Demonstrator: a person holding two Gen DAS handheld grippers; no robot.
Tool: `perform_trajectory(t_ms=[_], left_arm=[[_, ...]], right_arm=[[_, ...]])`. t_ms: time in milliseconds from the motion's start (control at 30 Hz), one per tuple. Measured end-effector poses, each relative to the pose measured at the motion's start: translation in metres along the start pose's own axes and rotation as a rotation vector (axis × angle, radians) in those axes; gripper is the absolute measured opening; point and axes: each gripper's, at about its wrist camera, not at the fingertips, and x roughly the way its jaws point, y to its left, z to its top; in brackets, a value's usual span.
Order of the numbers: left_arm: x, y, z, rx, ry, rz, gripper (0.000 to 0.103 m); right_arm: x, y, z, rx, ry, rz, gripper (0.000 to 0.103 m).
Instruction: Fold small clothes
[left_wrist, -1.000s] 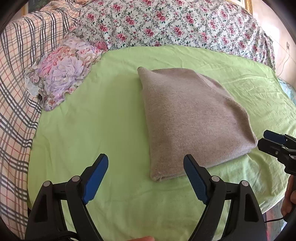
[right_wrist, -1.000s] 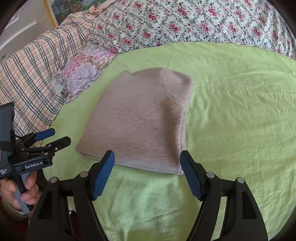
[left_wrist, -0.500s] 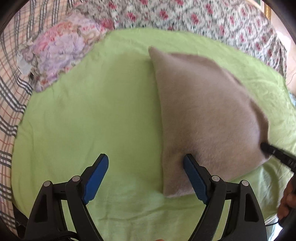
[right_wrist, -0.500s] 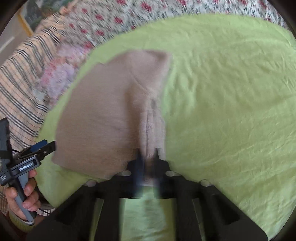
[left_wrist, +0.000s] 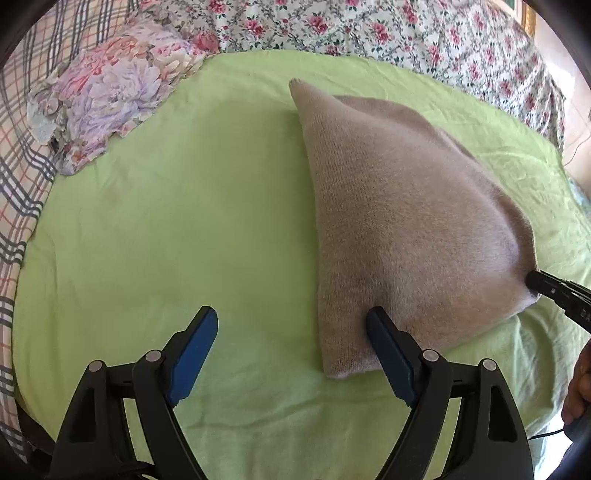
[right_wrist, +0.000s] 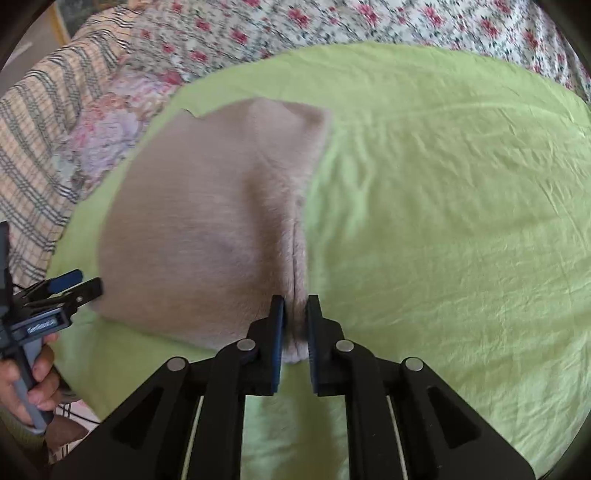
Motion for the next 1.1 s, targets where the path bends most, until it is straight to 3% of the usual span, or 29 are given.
perform_trajectory(t_ms=[33, 100, 167, 300, 433, 600, 700, 1100], left_arm=[[-0.004, 0.003, -0.001, -0.006, -0.005, -0.001, 0.083], [-0.012, 0.006, -0.003, -0.016, -0.013, -0.003, 0.083], [-0.022, 0.007, -0.004, -0.014, -0.027, -0.014, 0.083], [-0.036, 0.001, -0.01, 0.01, -0.047, -0.017, 0.083], [-0.048, -0.013, -0.021, 0.049, -0.061, 0.009, 0.083], [-0.061, -0.022, -0.028, 0.095, -0.079, 0.045, 0.084], [-0.068, -0.027, -0.029, 0.117, -0.091, 0.061, 0.084], [-0.064, -0.035, -0.013, 0.149, -0.094, 0.085, 0.085]], right_arm=[[-0.005, 0.002, -0.001, -0.003, -0.009, 0.011, 0.018], [-0.017, 0.006, -0.004, -0.007, -0.035, 0.034, 0.039], [-0.028, 0.013, -0.006, -0.02, -0.069, 0.051, 0.048], [-0.041, 0.025, -0.008, -0.039, -0.097, 0.092, 0.049], [-0.04, 0.04, -0.017, -0.089, -0.061, 0.102, 0.049], [-0.044, 0.058, -0.029, -0.156, -0.037, 0.073, 0.072], [-0.051, 0.06, -0.031, -0.168, -0.047, 0.07, 0.078], [-0.047, 0.062, -0.015, -0.17, -0.04, 0.068, 0.088]])
